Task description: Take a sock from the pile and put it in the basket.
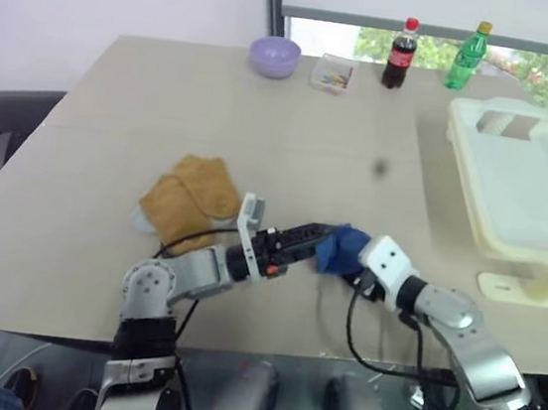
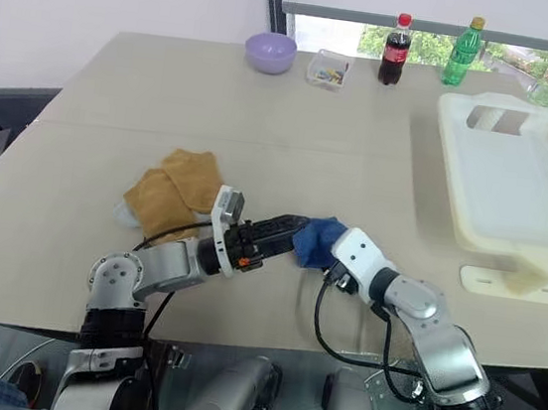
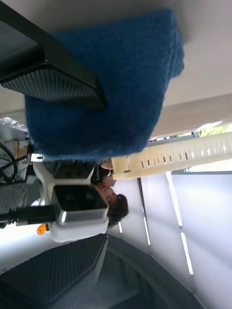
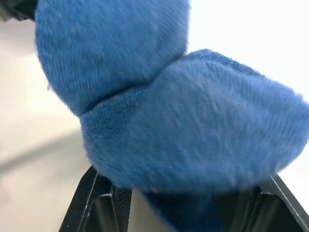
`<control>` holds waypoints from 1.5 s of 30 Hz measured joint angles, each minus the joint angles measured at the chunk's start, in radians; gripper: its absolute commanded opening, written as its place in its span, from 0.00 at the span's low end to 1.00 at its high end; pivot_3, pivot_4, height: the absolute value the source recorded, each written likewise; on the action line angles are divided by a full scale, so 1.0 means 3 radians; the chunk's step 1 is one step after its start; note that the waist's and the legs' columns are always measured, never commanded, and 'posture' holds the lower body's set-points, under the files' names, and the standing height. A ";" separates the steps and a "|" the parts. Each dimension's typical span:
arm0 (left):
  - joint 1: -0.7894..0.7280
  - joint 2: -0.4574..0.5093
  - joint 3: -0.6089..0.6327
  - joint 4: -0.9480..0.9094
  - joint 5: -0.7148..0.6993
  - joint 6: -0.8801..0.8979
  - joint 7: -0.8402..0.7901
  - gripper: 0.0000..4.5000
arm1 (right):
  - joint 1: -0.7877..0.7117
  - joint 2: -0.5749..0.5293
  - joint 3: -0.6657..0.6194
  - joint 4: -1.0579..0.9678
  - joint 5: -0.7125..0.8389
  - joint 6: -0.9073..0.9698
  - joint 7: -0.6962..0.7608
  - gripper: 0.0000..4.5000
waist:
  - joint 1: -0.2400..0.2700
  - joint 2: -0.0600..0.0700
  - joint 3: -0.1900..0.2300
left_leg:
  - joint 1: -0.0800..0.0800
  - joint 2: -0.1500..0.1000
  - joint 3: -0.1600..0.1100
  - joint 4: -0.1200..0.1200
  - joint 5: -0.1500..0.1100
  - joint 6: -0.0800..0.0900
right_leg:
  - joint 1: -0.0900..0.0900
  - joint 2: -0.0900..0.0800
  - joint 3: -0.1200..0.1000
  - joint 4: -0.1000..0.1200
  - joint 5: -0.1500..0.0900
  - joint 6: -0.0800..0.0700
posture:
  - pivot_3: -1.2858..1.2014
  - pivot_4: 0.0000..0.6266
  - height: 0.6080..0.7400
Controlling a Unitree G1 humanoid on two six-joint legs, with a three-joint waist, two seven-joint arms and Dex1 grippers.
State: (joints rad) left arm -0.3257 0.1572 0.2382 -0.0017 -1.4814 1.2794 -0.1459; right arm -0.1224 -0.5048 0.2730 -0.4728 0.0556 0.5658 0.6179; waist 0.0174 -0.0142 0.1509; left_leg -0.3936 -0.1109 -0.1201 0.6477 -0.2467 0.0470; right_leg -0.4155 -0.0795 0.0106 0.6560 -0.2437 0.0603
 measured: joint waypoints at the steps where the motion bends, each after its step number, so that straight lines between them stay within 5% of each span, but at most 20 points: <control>1: -0.0030 -0.0001 -0.0021 0.0039 0.0026 -0.0020 -0.0007 0.98 | 0.0001 -0.0036 -0.0036 -0.0091 0.0056 0.0086 0.0038 0.52 | 0.0000 -0.0001 0.0000 | -0.0002 0.0000 0.0000 0.0000 0.0000 0.0001 | -0.0002 0.0000 -0.0001 0.0000 0.0000 0.0000 | 0.52 0.24 1.00; 11: -0.0241 -0.0203 -0.0127 0.0300 0.0280 -0.0223 -0.0092 0.98 | 0.0080 -0.0527 -0.0386 -0.0457 0.0416 0.0495 0.0308 0.52 | 0.0032 -0.0004 0.0005 | -0.0012 -0.0003 -0.0005 0.0004 0.0000 0.0001 | -0.0002 -0.0002 -0.0007 -0.0008 0.0000 0.0001 | 0.52 0.24 1.00; 16: -0.0322 -0.0288 -0.0145 0.0415 0.0412 -0.0277 -0.0157 1.00 | 0.0095 -0.0575 -0.0806 -0.0631 0.0904 0.0936 0.0385 0.99 | 0.0044 -0.0005 0.0007 | -0.0013 -0.0002 -0.0005 0.0004 0.0001 0.0004 | -0.0003 -0.0002 -0.0007 -0.0010 0.0000 0.0001 | 0.52 0.24 1.00; 24: -0.0332 -0.0346 -0.0146 0.0477 0.0520 -0.0283 -0.0211 1.00 | -0.0343 0.0190 -0.1018 -0.0624 0.1485 0.1497 -0.0068 0.99 | 0.0041 -0.0006 0.0008 | -0.0014 -0.0002 -0.0006 0.0004 0.0002 0.0006 | -0.0004 -0.0002 -0.0006 -0.0009 0.0001 0.0000 | 0.52 0.24 1.00; 34: -0.0302 -0.0353 -0.0111 0.0467 0.0543 -0.0284 -0.0234 1.00 | -0.0415 0.0195 -0.0782 0.0148 0.1141 0.1493 -0.0523 0.99 | 0.0063 -0.0005 0.0008 | -0.0014 -0.0008 -0.0004 0.0004 0.0003 0.0007 | -0.0008 -0.0005 -0.0004 -0.0001 0.0001 -0.0001 | 0.52 0.24 1.00; 41: -0.0201 -0.0334 -0.0108 0.0377 0.0551 -0.0290 -0.0240 1.00 | -0.0449 0.0391 -0.0950 0.0370 0.1432 0.1594 -0.0395 0.99 | 0.0038 -0.0005 0.0007 | -0.0010 -0.0007 -0.0004 0.0004 0.0003 0.0007 | -0.0004 -0.0005 -0.0004 -0.0001 0.0001 -0.0001 | 0.52 0.24 1.00; 45: -0.0195 -0.0325 -0.0107 0.0366 0.0597 -0.0301 -0.0241 1.00 | -0.0471 0.0556 -0.1042 0.0461 0.1786 0.1877 -0.0261 0.61 | -0.0014 -0.0003 0.0006 | -0.0009 -0.0006 -0.0004 0.0004 0.0005 0.0011 | -0.0004 -0.0004 -0.0003 0.0000 0.0001 -0.0001 | 0.52 0.24 1.00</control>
State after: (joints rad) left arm -0.3841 0.0598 0.2060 0.1082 -1.3022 1.1890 -0.2182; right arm -0.2635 -0.3381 -0.0397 -0.3345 0.5915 1.1289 0.5396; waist 0.0132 -0.0152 0.1526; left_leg -0.3963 -0.1128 -0.1214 0.6489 -0.2453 0.0503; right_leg -0.4167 -0.0808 0.0096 0.6561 -0.2434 0.0599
